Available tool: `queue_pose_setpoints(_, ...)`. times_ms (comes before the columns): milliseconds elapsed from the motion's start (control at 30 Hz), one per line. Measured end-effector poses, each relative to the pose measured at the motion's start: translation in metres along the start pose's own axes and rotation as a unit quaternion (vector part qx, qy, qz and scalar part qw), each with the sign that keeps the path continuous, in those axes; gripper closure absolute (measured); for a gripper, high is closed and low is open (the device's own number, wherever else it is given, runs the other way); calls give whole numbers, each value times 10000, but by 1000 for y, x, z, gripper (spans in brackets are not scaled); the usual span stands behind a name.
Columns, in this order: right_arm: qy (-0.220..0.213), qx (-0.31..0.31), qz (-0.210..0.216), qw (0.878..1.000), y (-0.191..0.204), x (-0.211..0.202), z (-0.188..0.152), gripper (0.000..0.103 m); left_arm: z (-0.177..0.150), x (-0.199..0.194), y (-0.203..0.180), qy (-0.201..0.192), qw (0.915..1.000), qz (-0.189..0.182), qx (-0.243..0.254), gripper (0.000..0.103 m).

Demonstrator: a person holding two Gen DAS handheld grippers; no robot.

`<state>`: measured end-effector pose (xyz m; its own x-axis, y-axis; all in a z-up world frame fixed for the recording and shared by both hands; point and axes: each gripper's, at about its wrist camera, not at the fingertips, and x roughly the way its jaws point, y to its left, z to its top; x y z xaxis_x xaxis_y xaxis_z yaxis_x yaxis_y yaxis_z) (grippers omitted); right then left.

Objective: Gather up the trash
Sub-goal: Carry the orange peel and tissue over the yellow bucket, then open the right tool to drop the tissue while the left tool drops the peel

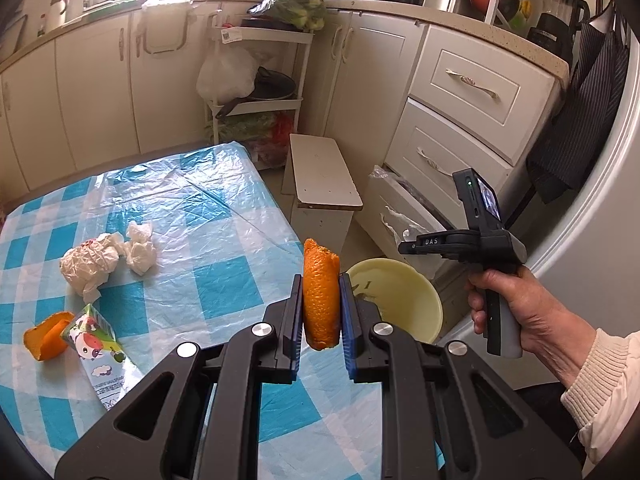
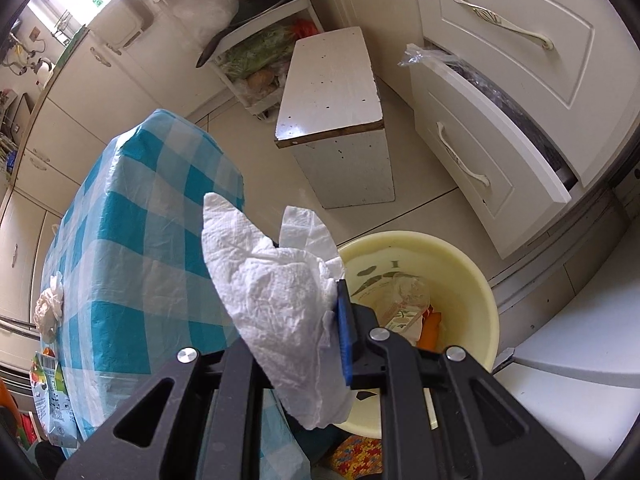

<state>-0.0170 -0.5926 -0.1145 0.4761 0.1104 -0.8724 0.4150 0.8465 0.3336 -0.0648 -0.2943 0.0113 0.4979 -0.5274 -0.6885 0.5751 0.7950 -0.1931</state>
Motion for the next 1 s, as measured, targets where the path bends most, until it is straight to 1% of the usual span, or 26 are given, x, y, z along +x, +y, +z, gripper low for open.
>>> queue_pose_setpoints(133,-31,89,39,9999,-2,-1,1,86,-1,8,-5,58,10000,-31,21,87)
queue_pose_setpoints(333,74,146,-54,9999,-5,5,2,86,-1,12,-11,82,9999,-53,87,87)
queue_pose_setpoints(567,178,217,-173,9995,-12,13,2,86,0,15,-11,115,9999,-86,43,87)
queue_pose_setpoints(867,297,352,-262,9986,-24,24,2,81,4,25,-15,184,9996,-202,-25,87)
queue_pose_setpoints(900,309,378,-269,9984,-26,24,2,79,4,27,-16,194,9996,-223,-33,87)
queue_pose_setpoints(967,310,466,-312,9979,-30,26,2,67,5,31,-18,220,9994,-265,-38,87)
queue_pose_setpoints(1000,319,525,-328,9976,-32,27,2,54,6,34,-19,239,9993,-292,-41,87)
